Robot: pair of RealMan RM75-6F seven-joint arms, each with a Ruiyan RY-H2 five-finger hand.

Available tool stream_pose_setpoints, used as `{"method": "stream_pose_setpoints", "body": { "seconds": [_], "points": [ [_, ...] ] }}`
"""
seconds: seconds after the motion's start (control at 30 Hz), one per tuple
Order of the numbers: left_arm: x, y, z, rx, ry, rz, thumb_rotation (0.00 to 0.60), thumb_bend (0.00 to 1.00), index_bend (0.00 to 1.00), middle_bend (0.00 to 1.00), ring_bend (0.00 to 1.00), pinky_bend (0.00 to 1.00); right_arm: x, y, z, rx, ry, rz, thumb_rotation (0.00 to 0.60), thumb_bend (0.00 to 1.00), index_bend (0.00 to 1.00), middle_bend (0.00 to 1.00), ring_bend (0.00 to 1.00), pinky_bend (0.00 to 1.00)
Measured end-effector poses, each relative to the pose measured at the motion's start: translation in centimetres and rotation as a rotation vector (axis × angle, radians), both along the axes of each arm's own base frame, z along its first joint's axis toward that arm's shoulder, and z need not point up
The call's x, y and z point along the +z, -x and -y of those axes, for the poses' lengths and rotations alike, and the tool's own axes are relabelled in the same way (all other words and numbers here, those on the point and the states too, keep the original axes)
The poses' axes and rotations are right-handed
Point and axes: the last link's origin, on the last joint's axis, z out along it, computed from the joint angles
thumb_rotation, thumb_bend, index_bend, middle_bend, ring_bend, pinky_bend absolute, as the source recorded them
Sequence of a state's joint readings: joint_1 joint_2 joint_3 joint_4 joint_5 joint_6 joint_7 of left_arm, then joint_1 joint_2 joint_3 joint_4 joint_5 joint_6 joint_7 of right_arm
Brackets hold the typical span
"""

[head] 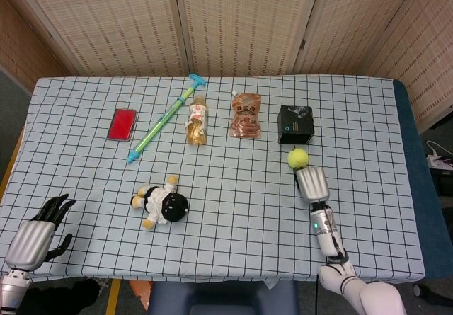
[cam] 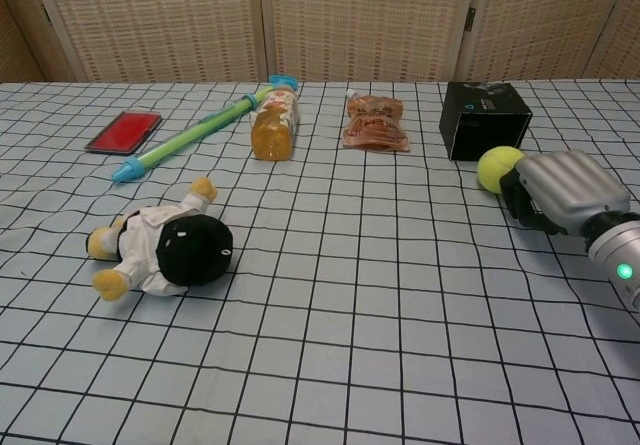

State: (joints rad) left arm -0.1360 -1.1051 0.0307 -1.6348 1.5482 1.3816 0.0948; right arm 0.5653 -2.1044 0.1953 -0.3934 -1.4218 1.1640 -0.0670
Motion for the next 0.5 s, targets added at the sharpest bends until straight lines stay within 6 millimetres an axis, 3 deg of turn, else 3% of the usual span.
{"method": "stream_pose_setpoints", "body": {
  "seconds": [0.23,0.37,0.5],
  "points": [
    [-0.2,-0.1,0.0,-0.002,0.007,-0.004,0.600,0.42,0.13,0.03,0.05,0.44,0.5,0.1,1.1,-0.007,0.012,-0.017,0.600,1.00,0.99,0.84,0.88,1.00],
    [-0.2,-0.1,0.0,-0.003,0.007,-0.003,0.600,0.42,0.13,0.03,0.05,0.44,0.4,0.1,1.2,-0.010,0.014,-0.013,0.600,1.00,0.89,0.84,0.81,1.00],
    [-0.2,-0.1,0.1,-0.004,0.009,-0.001,0.600,0.42,0.13,0.03,0.05,0.44,0.3,-0.1,1.0,0.005,0.019,-0.005,0.600,1.00,0.78,0.75,0.72,0.98]
  ]
}}
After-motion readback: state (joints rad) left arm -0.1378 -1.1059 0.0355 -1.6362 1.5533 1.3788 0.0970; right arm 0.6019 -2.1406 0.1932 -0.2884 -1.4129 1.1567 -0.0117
